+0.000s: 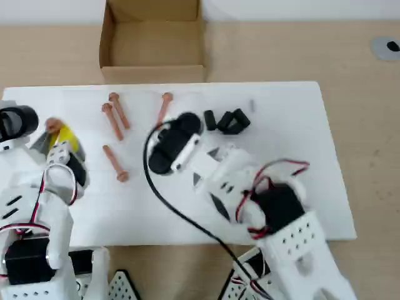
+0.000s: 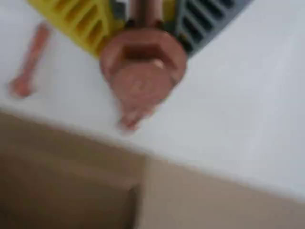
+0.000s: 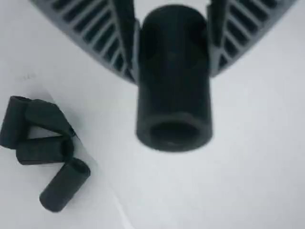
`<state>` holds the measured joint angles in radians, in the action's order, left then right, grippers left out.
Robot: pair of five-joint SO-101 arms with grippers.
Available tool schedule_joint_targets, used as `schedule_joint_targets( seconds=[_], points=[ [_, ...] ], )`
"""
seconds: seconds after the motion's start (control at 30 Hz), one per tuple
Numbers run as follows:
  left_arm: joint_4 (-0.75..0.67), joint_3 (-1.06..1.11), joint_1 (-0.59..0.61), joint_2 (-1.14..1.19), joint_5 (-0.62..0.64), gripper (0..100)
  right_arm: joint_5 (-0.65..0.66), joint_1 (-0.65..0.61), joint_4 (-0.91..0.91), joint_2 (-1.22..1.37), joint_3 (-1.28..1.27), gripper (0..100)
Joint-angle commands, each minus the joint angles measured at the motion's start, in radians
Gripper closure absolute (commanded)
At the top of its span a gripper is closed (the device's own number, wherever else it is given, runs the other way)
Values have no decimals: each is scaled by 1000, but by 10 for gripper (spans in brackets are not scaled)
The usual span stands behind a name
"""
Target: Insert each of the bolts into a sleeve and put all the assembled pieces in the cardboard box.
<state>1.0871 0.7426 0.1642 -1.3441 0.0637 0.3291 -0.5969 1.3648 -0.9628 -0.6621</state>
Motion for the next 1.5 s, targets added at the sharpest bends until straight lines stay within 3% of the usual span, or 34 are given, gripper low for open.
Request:
schedule_joint_targets(
  seconds=[0.0,0.23,0.47,0.73,0.9,1.17,1.47],
  points=[
    [-115,-58,-104,-8,55,991,17,21,-206,-157,-125,988],
    [-295,-35,-173,-8,87,991,6,84,-733,-387,-435,988],
    [-374,-2,-173,-8,144,991,-245,-24,-994,-527,-693,989],
    [-414,64,-175,-8,132,994,-264,-142,-1036,-530,-737,989],
    [-414,109,-262,-10,66,994,-361,-139,-1096,-538,-785,989],
    [-431,117,-367,-122,63,994,-439,-137,-1270,-539,-888,989],
    [-331,146,-423,-302,-26,994,-494,-139,-1278,-539,-966,989]
  ],
)
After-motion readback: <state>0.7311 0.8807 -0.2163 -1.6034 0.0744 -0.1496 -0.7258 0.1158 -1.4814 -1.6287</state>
